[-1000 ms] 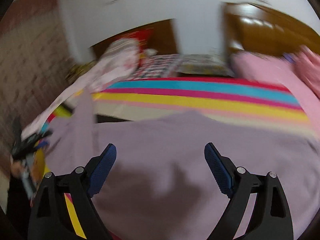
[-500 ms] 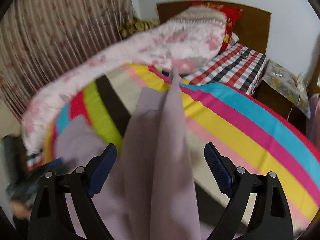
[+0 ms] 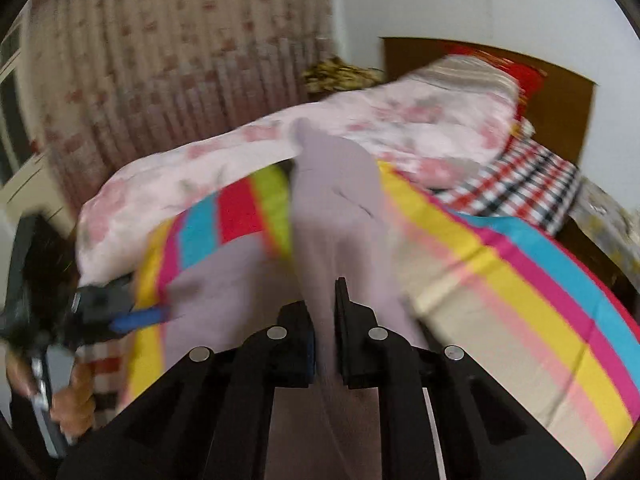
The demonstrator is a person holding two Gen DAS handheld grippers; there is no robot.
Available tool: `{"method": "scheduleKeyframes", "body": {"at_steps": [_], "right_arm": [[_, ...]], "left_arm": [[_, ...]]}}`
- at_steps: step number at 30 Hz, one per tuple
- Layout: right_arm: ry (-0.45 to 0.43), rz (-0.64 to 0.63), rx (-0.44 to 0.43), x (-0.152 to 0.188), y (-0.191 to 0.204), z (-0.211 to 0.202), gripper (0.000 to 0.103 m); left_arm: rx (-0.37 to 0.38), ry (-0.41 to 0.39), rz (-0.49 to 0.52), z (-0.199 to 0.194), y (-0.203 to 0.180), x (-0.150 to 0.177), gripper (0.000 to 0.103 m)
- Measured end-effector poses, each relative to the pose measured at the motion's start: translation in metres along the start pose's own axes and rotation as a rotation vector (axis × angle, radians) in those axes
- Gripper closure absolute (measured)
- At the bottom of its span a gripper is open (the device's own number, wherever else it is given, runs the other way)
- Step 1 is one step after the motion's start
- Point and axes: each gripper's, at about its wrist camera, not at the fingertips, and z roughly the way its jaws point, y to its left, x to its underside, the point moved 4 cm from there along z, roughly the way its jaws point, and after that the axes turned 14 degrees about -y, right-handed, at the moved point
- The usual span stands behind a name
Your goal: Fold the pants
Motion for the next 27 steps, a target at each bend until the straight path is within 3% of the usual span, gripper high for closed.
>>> {"method": "scheduleKeyframes", "body": {"at_steps": [4, 7, 9, 11, 16, 17, 18, 20, 21, 23, 27], "right_arm": [[0.021, -0.107, -0.056, 0.027, 0.060, -0.001, 0.090], [0.075, -0.161, -0.035, 0.051, 0.076, 0.015, 0.090], [0.104, -0.124, -0.039, 0.063, 0.075, 0.018, 0.089], [0.116, -0.087, -0.043, 0.065, 0.069, 0.014, 0.089], [0.089, -0.002, -0.072, 0.062, 0.065, -0.041, 0.088], [0.071, 0.027, -0.085, 0.065, 0.063, -0.056, 0.080], [0.054, 0.063, -0.099, 0.070, 0.057, -0.078, 0.043], [0.004, 0.096, -0.061, 0.080, 0.049, -0.114, 0.005], [-0.049, 0.105, -0.027, 0.087, 0.041, -0.142, 0.006], [-0.068, 0.126, 0.059, 0.100, 0.025, -0.181, 0.006], [-0.048, 0.203, 0.235, 0.135, -0.015, -0.245, 0.006]], "left_arm": [[0.055, 0.075, 0.012, 0.014, -0.009, 0.002, 0.005], [0.063, 0.123, -0.023, 0.031, -0.002, 0.010, 0.006], [0.045, 0.131, -0.040, 0.038, 0.005, 0.012, 0.015], [0.010, 0.149, -0.067, 0.045, 0.016, 0.015, 0.033], [0.008, 0.130, -0.098, 0.050, 0.029, 0.017, 0.044], [0.008, 0.128, -0.097, 0.049, 0.030, 0.017, 0.046], [0.007, 0.126, -0.093, 0.048, 0.030, 0.018, 0.047], [-0.001, 0.123, -0.083, 0.048, 0.033, 0.016, 0.054], [-0.008, 0.122, -0.078, 0.048, 0.035, 0.017, 0.057], [-0.016, 0.125, -0.062, 0.048, 0.037, 0.018, 0.061], [-0.019, 0.128, -0.051, 0.040, 0.040, 0.020, 0.062]]}}
